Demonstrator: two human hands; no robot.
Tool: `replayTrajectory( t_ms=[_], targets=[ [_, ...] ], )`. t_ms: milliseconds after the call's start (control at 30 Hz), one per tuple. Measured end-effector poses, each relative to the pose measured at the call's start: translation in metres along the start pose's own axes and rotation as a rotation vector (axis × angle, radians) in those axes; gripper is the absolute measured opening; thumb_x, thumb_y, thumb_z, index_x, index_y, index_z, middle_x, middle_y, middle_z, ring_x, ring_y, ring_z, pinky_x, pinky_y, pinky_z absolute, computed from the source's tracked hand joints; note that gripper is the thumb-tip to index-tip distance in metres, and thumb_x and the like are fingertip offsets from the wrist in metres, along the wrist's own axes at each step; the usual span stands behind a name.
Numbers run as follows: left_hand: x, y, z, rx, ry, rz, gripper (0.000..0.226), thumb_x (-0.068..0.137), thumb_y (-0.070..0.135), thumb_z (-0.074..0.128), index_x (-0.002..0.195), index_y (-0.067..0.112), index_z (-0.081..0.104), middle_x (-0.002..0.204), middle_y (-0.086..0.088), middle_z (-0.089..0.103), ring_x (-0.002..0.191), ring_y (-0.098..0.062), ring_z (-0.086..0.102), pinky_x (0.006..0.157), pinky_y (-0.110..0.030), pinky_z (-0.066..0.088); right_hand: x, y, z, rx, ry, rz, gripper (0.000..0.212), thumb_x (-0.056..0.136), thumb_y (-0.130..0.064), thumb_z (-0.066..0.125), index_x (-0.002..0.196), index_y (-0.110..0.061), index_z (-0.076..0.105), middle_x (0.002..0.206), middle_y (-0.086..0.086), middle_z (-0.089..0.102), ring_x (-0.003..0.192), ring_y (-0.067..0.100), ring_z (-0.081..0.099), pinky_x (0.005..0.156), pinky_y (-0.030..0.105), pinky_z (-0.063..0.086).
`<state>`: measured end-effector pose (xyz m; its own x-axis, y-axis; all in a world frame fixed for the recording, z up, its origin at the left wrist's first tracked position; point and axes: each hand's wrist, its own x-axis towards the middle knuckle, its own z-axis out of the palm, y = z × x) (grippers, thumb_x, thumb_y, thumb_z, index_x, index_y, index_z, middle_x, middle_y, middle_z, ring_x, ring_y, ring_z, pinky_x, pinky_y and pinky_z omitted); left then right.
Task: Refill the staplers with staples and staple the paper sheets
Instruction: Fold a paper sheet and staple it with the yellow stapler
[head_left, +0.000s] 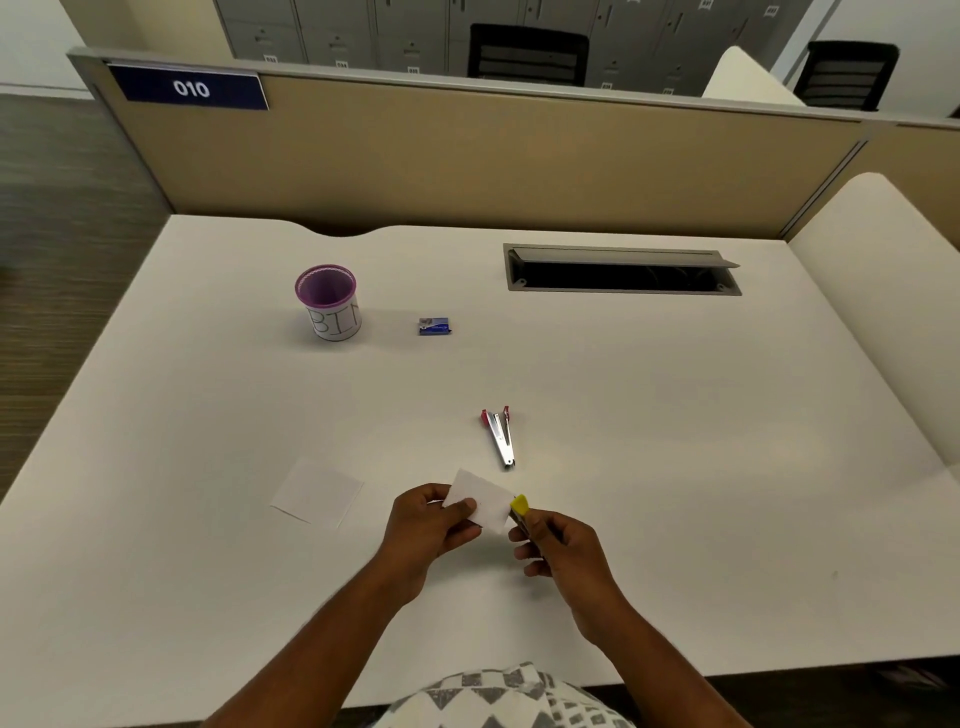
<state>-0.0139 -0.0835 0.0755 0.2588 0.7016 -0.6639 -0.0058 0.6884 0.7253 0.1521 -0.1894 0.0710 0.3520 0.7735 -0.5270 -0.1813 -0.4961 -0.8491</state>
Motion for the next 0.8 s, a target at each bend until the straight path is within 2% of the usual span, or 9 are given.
replayTrajectory(
  t_ms=[167,333,433,500,600,700,800],
  targets=[
    [-0.002,0.001,0.002,0.036,-0.013,0.004,0.029,0.083,0.002,0.078,0.109,0.006,0.065,0.112,-0.015,0.070,0.095,-0.030,0.073,0.075,-0.033,0.064,0.003,0.003,-0.002,0.026,0.048,0.014,0.021,0.098,-0.033,0.063,0.107,-0.019,0.076,0.095,0.002,0.080,0.081,0.018,0.074,0.072,0.029,0.061],
    [-0.003,0.003,0.001,0.008,-0.023,-0.011,0.032,0.084,0.000,0.077,0.113,0.001,0.063,0.113,-0.018,0.070,0.092,-0.031,0.074,0.074,-0.032,0.064,0.019,0.004,-0.004,0.077,0.109,0.041,0.015,0.100,-0.016,0.062,0.112,-0.020,0.071,0.096,0.006,0.078,0.083,0.020,0.072,0.070,0.029,0.060],
    [-0.003,0.005,0.001,-0.006,-0.023,-0.012,0.031,0.084,-0.001,0.076,0.113,0.000,0.063,0.112,-0.019,0.070,0.088,-0.029,0.073,0.073,-0.031,0.064,0.033,0.001,-0.008,0.040,0.171,0.007,0.017,0.098,-0.022,0.068,0.113,-0.022,0.074,0.094,0.000,0.076,0.076,0.014,0.064,0.069,0.030,0.054],
    [-0.003,0.007,0.001,-0.004,-0.018,-0.013,0.030,0.085,0.000,0.075,0.112,0.001,0.064,0.112,-0.018,0.070,0.089,-0.030,0.073,0.075,-0.032,0.064,0.048,-0.002,-0.014,-0.029,0.263,-0.031,0.019,0.095,-0.026,0.072,0.113,-0.023,0.075,0.096,-0.005,0.076,0.081,0.014,0.065,0.072,0.032,0.053],
    [-0.002,0.008,-0.001,-0.011,-0.016,-0.005,0.027,0.085,-0.001,0.075,0.109,0.002,0.064,0.112,-0.018,0.070,0.091,-0.030,0.073,0.076,-0.033,0.064,0.071,-0.011,-0.021,-0.209,0.381,-0.086,0.020,0.093,-0.031,0.072,0.109,-0.022,0.077,0.088,-0.007,0.076,0.080,0.016,0.068,0.072,0.031,0.053],
    [-0.001,0.009,0.000,-0.015,-0.011,-0.003,0.024,0.084,-0.001,0.075,0.106,0.004,0.065,0.111,-0.018,0.071,0.089,-0.029,0.073,0.073,-0.031,0.064,0.091,-0.021,-0.025,-0.422,0.467,-0.148,0.024,0.091,-0.039,0.071,0.109,-0.023,0.075,0.098,-0.005,0.076,0.094,0.018,0.070,0.084,0.035,0.055],
    [0.000,0.009,0.001,-0.017,-0.006,-0.003,0.022,0.084,-0.001,0.076,0.101,0.008,0.066,0.108,-0.015,0.072,0.083,-0.026,0.075,0.072,-0.030,0.064,0.108,-0.029,-0.024,-0.558,0.517,-0.204,0.022,0.091,-0.032,0.071,0.108,-0.019,0.074,0.101,0.000,0.075,0.095,0.023,0.069,0.082,0.036,0.053]
  ],
)
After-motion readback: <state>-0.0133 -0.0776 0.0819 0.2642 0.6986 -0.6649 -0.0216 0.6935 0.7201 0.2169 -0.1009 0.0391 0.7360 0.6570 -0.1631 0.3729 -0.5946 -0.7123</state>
